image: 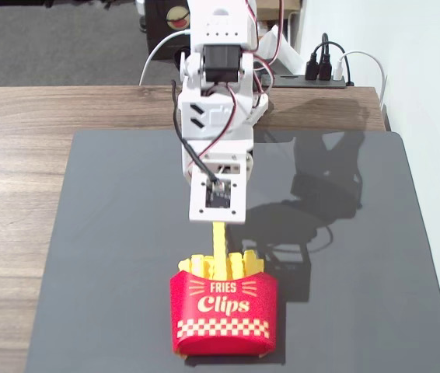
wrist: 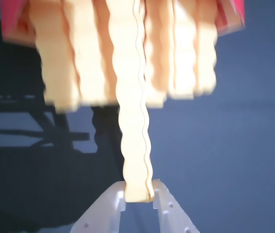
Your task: Grab a fry
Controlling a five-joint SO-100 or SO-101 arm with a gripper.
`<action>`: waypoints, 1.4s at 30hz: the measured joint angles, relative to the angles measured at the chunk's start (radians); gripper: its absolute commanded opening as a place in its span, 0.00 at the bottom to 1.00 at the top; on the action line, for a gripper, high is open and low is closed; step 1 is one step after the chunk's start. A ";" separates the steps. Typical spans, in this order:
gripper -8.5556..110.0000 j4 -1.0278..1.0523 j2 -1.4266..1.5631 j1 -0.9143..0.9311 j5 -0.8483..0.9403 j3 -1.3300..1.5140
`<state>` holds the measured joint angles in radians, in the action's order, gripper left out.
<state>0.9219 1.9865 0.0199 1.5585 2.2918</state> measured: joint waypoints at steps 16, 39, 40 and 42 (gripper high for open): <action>0.08 0.209 0.472 -0.017 -0.046 0.265; 0.08 0.476 0.408 0.040 -0.035 -0.107; 0.08 0.486 0.408 0.035 -0.035 -0.126; 0.08 0.499 0.405 0.029 -0.035 -0.149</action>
<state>1.4205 2.3915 0.0491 1.5232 2.1430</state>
